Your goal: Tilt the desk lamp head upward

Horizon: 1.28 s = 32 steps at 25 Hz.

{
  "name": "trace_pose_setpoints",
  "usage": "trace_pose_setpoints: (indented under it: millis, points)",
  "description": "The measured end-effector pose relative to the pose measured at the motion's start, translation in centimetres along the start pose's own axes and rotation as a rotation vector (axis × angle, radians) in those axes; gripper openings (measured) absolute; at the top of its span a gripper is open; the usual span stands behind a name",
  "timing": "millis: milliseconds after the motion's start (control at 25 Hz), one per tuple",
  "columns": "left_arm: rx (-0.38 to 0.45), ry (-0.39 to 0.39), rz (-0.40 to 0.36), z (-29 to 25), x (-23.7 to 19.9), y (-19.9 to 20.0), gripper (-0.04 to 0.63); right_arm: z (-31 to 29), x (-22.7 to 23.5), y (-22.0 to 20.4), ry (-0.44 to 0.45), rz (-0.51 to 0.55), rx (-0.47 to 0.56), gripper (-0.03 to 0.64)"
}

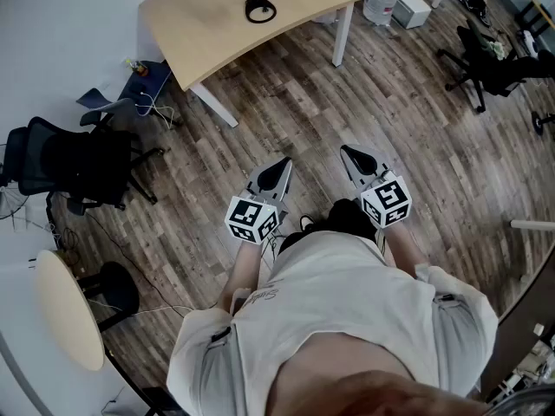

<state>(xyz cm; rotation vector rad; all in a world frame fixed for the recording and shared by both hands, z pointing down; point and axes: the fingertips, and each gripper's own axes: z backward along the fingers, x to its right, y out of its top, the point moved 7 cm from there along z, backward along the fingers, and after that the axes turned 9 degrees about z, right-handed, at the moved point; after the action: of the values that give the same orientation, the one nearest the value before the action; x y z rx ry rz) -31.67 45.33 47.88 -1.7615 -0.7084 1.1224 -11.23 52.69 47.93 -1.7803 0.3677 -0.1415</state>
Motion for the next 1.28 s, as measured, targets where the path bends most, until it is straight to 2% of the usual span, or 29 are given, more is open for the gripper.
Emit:
trace_pose_setpoints:
  millis: [200, 520, 800, 1040, 1280]
  points:
    - [-0.002, 0.006, 0.016, 0.0, -1.2, 0.0, 0.014, -0.5, -0.4, 0.1, -0.003, 0.006, 0.008, -0.005]
    - [-0.027, -0.001, 0.033, -3.6, -2.1, 0.4, 0.014, -1.4, 2.1, -1.6, 0.002, -0.022, -0.022, -0.005]
    - [-0.036, 0.041, 0.0, -8.9, -4.9, 3.8, 0.014, -6.8, 7.8, -3.2, 0.057, -0.061, -0.052, -0.005]
    - [-0.04, 0.084, -0.05, -15.8, -8.0, 7.7, 0.014, -13.1, 14.9, -0.7, 0.14, -0.037, 0.034, -0.005]
    - [0.039, 0.184, -0.038, -22.1, -10.4, 11.3, 0.014, -18.1, 22.0, 1.1, 0.221, 0.019, 0.07, -0.005]
